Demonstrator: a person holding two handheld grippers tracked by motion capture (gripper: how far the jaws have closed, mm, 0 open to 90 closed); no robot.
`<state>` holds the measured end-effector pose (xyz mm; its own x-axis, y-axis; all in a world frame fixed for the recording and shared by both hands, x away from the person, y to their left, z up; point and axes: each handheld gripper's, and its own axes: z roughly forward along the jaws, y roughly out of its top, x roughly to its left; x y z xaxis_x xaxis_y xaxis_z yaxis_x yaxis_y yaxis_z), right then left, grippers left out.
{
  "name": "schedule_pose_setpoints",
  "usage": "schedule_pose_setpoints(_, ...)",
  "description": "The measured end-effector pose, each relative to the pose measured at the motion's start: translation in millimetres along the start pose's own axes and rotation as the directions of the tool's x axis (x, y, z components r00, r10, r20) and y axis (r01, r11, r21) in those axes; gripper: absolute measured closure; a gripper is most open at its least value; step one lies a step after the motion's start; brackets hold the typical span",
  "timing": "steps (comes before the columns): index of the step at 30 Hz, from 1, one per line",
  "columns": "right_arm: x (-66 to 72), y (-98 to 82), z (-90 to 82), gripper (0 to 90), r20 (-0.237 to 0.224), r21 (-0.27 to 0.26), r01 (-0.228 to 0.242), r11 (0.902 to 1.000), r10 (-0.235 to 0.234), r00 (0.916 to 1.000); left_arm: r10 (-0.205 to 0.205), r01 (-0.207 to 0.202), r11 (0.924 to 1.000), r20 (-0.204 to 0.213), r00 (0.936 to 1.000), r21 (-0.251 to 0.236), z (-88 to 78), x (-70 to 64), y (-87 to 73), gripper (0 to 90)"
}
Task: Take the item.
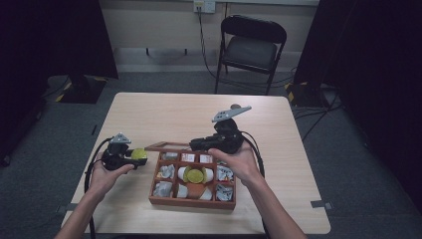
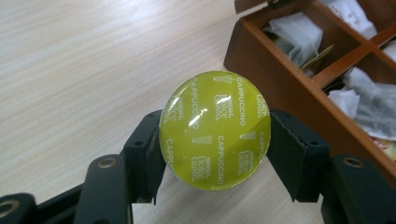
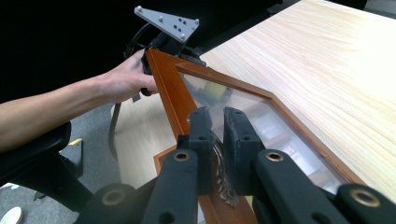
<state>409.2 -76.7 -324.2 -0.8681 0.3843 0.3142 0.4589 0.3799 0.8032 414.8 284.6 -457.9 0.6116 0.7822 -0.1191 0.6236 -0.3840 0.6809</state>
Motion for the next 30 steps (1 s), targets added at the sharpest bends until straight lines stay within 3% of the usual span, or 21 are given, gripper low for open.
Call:
schedule_pose_setpoints(3,-0.3,0.1,-0.1,82.3,-0.001,-0.001,-0.001,1.0000,0.001,1.0000,-0.019,0.019,0.9998,-0.007,0.9998,0.000,3.4,1.8,-2.7,40.4)
schedule_pose_setpoints(5,-0.1,-0.1,-0.1,82.3,0.000,0.000,0.000,1.0000,0.000,1.0000,-0.008,0.008,0.9995,-0.012,0.9999,0.031,7.3,3.5,-5.4,40.4)
schedule_pose_setpoints(15,0.4,-0.2,0.1,82.3,0.000,0.001,0.001,1.0000,-0.001,1.0000,0.004,-0.003,0.9981,-0.021,0.9998,0.062,18.6,2.0,-8.7,40.3)
schedule_pose_setpoints(17,0.5,-0.2,0.2,82.3,0.001,0.002,0.002,1.0000,-0.002,1.0000,0.002,-0.002,0.9984,-0.004,1.0000,0.057,20.0,2.4,-9.7,40.2)
schedule_pose_setpoints(23,0.5,-0.2,0.2,82.3,0.000,0.001,0.003,1.0000,-0.003,1.0000,-0.023,0.023,0.9987,-0.007,0.9997,0.045,19.3,4.7,-11.9,39.9)
schedule_pose_setpoints(27,0.6,-0.1,0.3,82.4,0.001,0.001,0.003,1.0000,-0.003,1.0000,-0.025,0.025,0.9976,-0.004,0.9997,0.065,20.0,6.7,-12.3,31.1)
schedule_pose_setpoints(29,0.6,0.0,0.2,82.3,0.001,0.001,0.003,1.0000,-0.003,1.0000,-0.038,0.040,0.9972,-0.023,0.9990,0.064,20.3,7.1,-12.3,25.0)
schedule_pose_setpoints(30,0.5,0.1,0.2,82.3,0.001,0.000,0.004,1.0000,-0.004,1.0000,-0.049,0.049,0.9968,0.000,0.9988,0.063,18.7,8.7,-12.0,23.2)
